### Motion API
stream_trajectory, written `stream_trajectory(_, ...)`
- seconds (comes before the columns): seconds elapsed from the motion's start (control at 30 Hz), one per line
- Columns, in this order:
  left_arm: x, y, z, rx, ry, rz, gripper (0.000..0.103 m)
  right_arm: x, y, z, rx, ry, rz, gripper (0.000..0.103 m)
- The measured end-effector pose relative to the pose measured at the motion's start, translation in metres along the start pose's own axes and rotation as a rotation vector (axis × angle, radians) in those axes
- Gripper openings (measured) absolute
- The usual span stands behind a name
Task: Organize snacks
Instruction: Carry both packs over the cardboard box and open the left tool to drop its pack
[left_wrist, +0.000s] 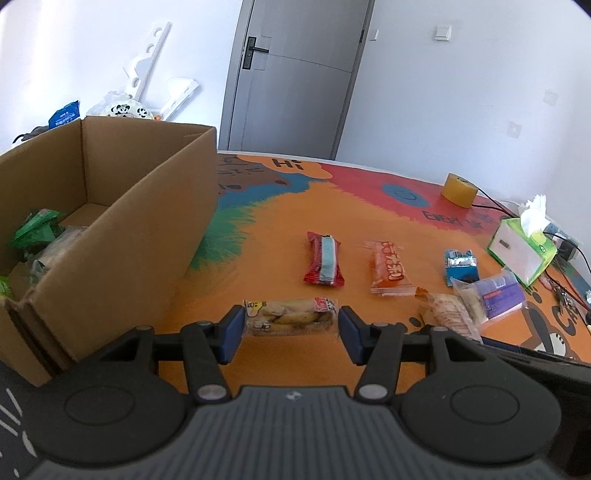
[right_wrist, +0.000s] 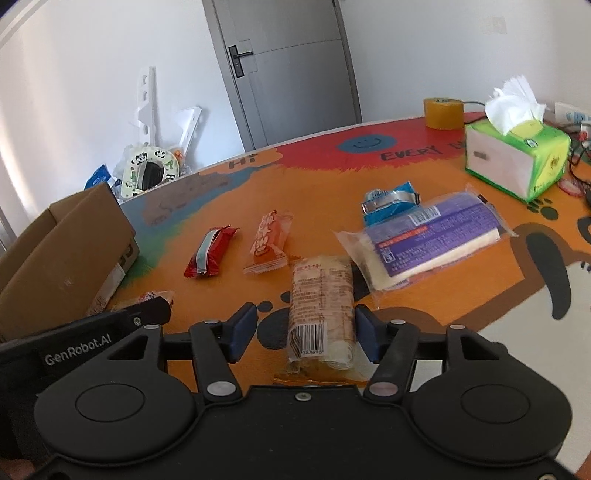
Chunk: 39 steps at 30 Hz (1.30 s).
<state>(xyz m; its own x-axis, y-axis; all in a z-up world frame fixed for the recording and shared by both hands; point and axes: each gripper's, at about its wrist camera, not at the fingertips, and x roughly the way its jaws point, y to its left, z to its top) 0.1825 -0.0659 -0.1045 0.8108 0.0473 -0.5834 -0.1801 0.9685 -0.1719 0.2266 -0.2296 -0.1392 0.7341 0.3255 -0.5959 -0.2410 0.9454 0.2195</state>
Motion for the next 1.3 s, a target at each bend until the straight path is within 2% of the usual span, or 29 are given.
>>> stream_trajectory(0.03, 0.0, 0.0, 0.0, 0.0, 0.0, 0.001, 0.054, 0.0, 0.001, 0.0, -0.004, -0.001, -0.004, 0.057)
stream_trajectory(0.13, -0.002, 0.0, 0.0, 0.002, 0.0, 0.001, 0.054, 0.0, 0.001, 0.0, -0.008, 0.003, -0.015, 0.038)
stream_trajectory(0.27, -0.009, -0.001, 0.002, 0.003, -0.014, -0.007, 0.054, -0.006, -0.003, 0.0, 0.02, 0.005, 0.005, 0.038)
stream_trajectory(0.73, -0.048, -0.004, 0.006, 0.013, -0.086, -0.042, 0.054, -0.051, 0.006, 0.011, 0.014, -0.107, 0.033, 0.036)
stream_trajectory(1.3, -0.108, 0.006, 0.024, 0.01, -0.221, -0.056, 0.054, -0.105, 0.033, 0.029, -0.028, -0.235, 0.065, 0.036)
